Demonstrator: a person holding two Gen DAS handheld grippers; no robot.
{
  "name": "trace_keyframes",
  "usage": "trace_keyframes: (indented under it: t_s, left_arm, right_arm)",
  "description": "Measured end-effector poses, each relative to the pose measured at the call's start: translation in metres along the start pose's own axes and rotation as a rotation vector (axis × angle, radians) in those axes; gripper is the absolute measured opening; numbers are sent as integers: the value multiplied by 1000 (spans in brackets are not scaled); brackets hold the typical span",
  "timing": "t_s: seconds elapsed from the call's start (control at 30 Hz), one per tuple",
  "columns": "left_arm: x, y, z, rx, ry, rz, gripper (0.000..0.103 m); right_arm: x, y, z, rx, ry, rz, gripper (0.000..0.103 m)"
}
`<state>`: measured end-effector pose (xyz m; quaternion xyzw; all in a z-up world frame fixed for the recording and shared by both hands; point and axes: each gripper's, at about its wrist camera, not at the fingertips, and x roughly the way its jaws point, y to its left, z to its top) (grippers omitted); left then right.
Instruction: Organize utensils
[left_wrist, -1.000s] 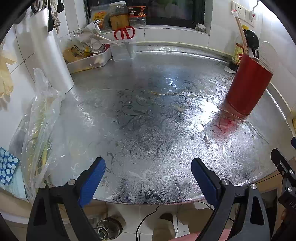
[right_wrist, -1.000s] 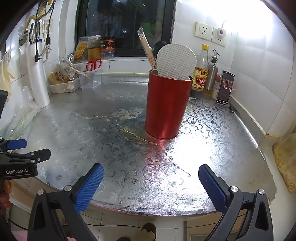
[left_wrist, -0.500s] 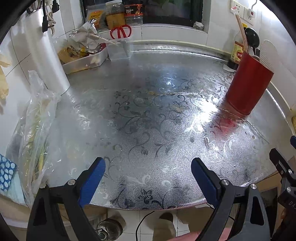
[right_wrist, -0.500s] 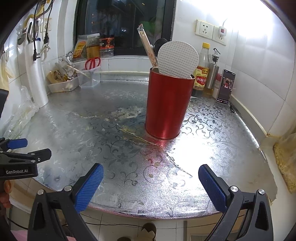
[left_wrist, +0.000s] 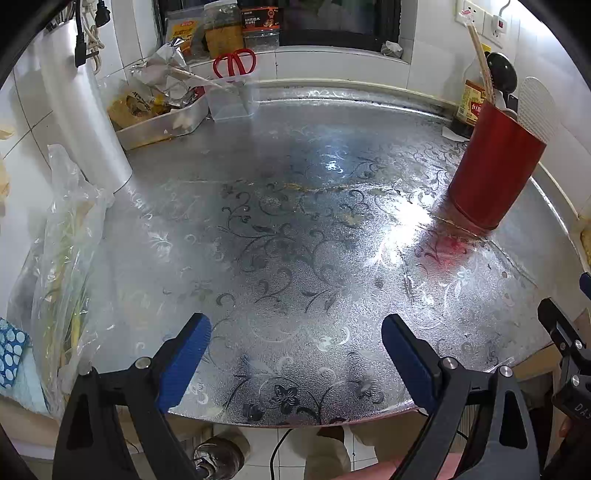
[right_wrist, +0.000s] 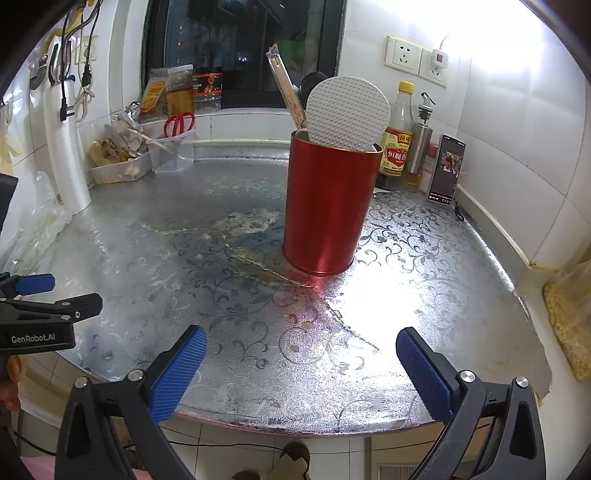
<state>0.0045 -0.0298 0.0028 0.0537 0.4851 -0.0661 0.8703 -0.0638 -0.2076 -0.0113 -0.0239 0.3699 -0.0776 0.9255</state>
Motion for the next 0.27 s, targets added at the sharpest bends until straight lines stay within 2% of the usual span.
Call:
trace_keyframes:
  t_s: [0.27]
  left_arm:
    - [-2, 4, -1, -14, -8, -7, 94]
  right_arm:
    - [1, 3, 1, -6, 0, 5, 103]
